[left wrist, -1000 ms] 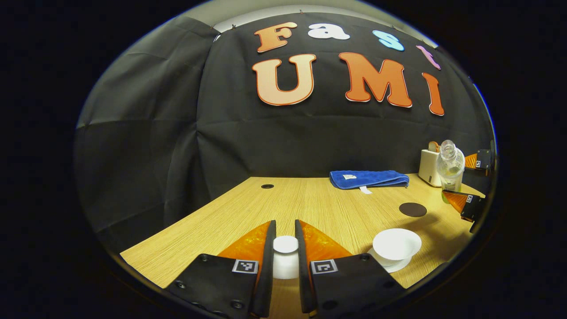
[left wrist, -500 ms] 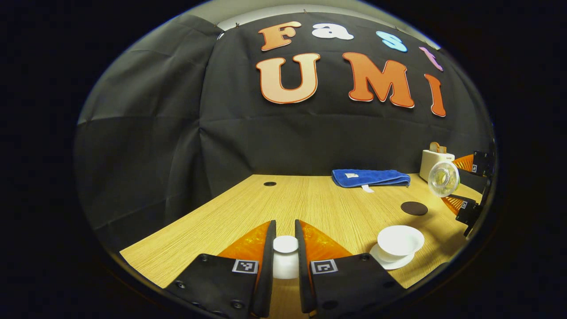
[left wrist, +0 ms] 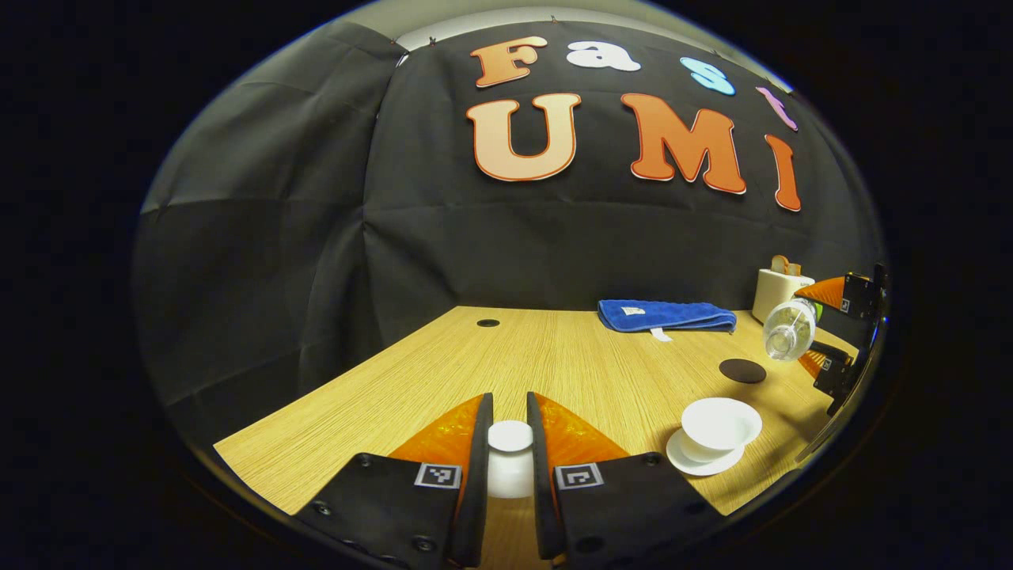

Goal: Open the teacup lid with one hand, grasp the water bottle and pour water into the teacup with the other hand; after pouring, place the water bottle on the coaster and then close the teacup lid.

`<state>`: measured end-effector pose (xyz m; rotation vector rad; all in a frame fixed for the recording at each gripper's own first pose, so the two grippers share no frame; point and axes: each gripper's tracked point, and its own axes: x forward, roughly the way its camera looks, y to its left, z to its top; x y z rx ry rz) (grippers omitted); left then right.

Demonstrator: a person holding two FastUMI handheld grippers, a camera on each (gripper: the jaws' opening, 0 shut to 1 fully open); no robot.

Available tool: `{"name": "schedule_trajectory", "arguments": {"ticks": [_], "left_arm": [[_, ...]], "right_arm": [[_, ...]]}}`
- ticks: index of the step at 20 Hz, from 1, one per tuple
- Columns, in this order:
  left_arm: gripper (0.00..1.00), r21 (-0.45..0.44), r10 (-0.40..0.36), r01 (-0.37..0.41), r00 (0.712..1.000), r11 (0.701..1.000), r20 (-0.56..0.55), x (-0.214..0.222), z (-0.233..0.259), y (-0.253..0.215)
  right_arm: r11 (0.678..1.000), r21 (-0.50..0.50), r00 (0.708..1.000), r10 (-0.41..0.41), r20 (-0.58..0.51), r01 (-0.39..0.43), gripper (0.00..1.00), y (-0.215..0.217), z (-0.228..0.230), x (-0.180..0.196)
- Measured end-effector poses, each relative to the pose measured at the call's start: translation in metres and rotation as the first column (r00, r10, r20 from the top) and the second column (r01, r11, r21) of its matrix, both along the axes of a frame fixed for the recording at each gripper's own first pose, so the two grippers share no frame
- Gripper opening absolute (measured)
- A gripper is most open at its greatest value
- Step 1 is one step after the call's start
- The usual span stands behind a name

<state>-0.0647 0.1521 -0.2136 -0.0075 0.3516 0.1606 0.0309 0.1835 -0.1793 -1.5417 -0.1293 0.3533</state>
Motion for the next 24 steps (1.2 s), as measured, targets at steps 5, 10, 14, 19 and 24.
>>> {"name": "schedule_trajectory", "arguments": {"ticks": [5,10,14,19,24], "left_arm": [[0.29,0.001,0.009,-0.009,1.0,1.0,-0.001,-0.003,0.0,0.006],[0.28,0.002,0.017,-0.017,1.0,1.0,0.003,-0.006,0.003,0.009],[0.28,0.007,0.018,-0.018,1.0,1.0,0.007,-0.007,0.005,0.011],[0.27,0.008,0.02,-0.02,1.0,1.0,0.011,-0.008,0.008,0.012],[0.29,0.005,0.023,-0.023,1.0,1.0,0.01,-0.008,0.007,0.013]], "right_arm": [[0.997,-0.065,0.997,0.041,0.06,-0.037,0.61,0.003,0.011,0.002],[0.994,-0.094,0.993,0.07,0.098,-0.06,0.61,0.005,0.019,0.006],[0.991,-0.112,0.988,0.083,0.13,-0.068,0.61,0.007,0.023,0.006],[0.987,-0.143,0.979,0.1,0.179,-0.075,0.61,0.01,0.035,0.011],[0.979,-0.185,0.962,0.131,0.241,-0.087,0.61,0.009,0.059,0.022]]}}
